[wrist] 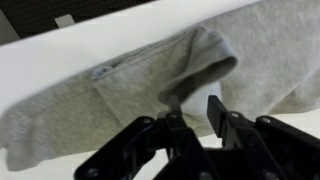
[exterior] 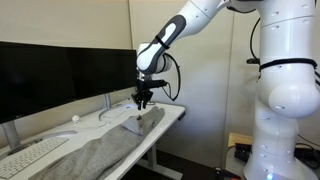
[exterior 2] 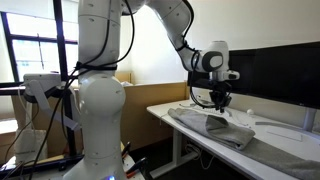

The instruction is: Fold the towel on the table

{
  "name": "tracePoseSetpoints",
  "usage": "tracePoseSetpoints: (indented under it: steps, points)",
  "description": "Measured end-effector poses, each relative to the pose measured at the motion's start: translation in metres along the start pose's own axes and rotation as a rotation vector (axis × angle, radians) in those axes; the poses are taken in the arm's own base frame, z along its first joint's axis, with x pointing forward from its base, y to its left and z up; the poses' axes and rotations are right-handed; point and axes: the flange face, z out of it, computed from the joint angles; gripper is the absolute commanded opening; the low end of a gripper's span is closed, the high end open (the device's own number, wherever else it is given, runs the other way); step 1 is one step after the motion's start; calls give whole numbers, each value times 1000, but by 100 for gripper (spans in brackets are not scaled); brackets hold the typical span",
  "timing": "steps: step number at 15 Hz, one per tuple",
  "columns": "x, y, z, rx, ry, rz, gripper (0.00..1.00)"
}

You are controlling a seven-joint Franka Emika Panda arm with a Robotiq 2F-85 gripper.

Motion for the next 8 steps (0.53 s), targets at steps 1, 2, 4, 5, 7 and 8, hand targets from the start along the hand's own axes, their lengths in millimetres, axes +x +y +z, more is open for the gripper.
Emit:
tracePoseSetpoints:
  steps: [1,2,4,5,7,8]
  points:
    - [4,31,-8,-11,-11,59,71]
    - [6,62,-15,-22,-21,116,78]
    - [4,121,-27,-39,-49,227,92]
    - [1,147,-32,-44,-64,277,97]
    - [-2,188,-41,-53,-88,356,100]
    - [-3,204,-45,-56,-96,386,100]
